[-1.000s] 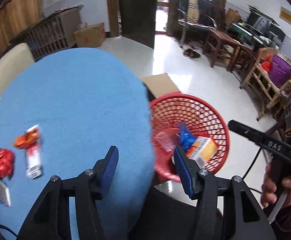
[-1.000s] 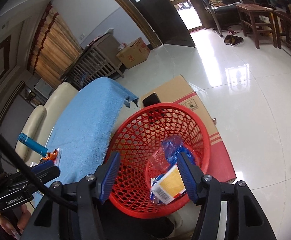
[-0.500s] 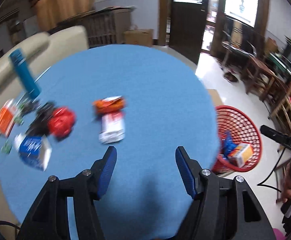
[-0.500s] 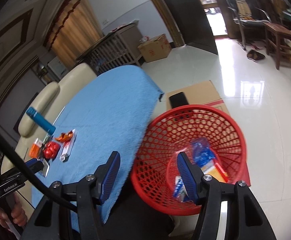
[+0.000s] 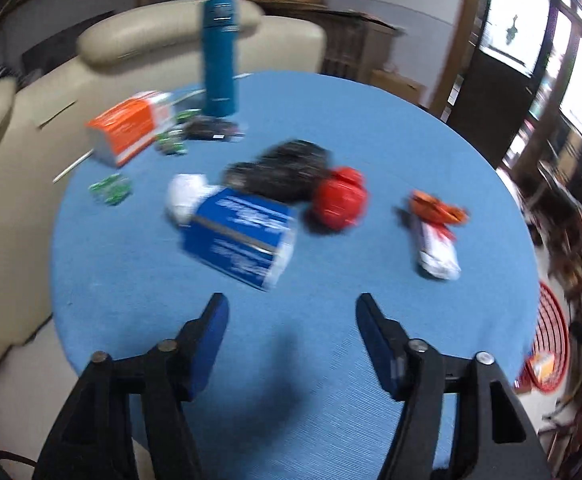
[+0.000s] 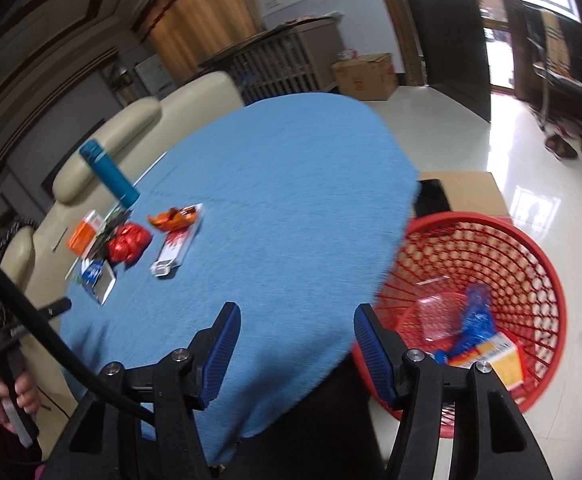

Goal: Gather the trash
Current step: 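Withdraw both open tools from the wastebasket back over the table, then grasp the white crumpled plastic bag with the left tool while the right tool grasps the orange tied bag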

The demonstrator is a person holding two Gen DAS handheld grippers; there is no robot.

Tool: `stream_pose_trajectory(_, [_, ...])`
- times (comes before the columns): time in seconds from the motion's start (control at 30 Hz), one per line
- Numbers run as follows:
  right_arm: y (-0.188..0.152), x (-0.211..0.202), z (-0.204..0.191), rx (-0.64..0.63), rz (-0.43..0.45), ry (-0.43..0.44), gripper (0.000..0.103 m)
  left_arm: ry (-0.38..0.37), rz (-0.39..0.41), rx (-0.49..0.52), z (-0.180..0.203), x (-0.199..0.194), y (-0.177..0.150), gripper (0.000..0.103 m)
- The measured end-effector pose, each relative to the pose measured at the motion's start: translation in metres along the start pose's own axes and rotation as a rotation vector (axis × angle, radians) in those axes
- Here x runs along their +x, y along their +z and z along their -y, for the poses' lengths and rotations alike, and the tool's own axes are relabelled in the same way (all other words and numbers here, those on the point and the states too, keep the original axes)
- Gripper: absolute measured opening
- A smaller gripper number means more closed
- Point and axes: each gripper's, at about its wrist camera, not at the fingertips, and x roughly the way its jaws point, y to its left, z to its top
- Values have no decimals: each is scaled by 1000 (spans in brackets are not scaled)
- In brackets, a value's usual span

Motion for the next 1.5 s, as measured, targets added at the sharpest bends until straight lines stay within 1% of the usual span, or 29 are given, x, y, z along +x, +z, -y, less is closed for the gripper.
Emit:
stream_pose_trajectory(0.1, [0, 10, -16, -31, -22, 10, 63, 19, 2, -55, -25, 7, 10, 69])
stream_pose_trajectory(0.2, [-4, 20, -27, -56, -50, 15, 63, 21, -7, -110, -46, 17, 19, 69])
stream_pose_trajectory(0.37, [-7, 29, -37, -75, -82, 16, 63, -3, -15, -162, -66, 32, 33, 69])
stream_pose_trajectory(0.47, [-8, 31, -40, -82, -88, 13, 63, -51, -29, -205, -76, 46, 45, 69])
stream_pose_trajectory(0.53, [-7, 31, -42, -86, -89, 12, 63, -69, -41, -223, -80, 55, 52, 69])
stream_pose_trajectory(0.67, [-8, 32, -44, -89, -95, 10, 63, -77, -46, -260, -88, 71, 64, 69])
stream_pose_trajectory(0.8, [-9, 32, -47, -102, -99, 10, 63, -82, -26, -325, -105, 78, 80, 69])
stream_pose_trajectory(0.93, [-11, 34, -50, -113, -103, 12, 63, -77, -26, -334, -112, 84, 92, 69])
stream_pose_trajectory(1.07, [-13, 39, -50, -108, -118, 19, 63, -65, -50, -335, -115, 100, 97, 69])
stream_pose_trajectory(1.17, [-14, 39, -53, -118, -116, 19, 63, -92, -75, -325, -112, 110, 93, 69])
stream_pose_trajectory(1.27, [-13, 36, -52, -122, -107, 18, 63, -137, -106, -299, -104, 118, 84, 46])
stream_pose_trajectory(1.33, [-12, 36, -51, -116, -108, 19, 63, -141, -88, -282, -100, 113, 77, 40])
stream_pose_trajectory(1.37, [-12, 37, -51, -113, -110, 20, 63, -157, -89, -274, -98, 111, 75, 36])
stream_pose_trajectory(1.4, [-12, 37, -51, -113, -111, 22, 63, -179, -94, -273, -96, 109, 71, 36])
stream_pose_trajectory(1.5, [-10, 40, -56, -128, -115, 29, 63, -207, -98, -257, -87, 102, 62, 34])
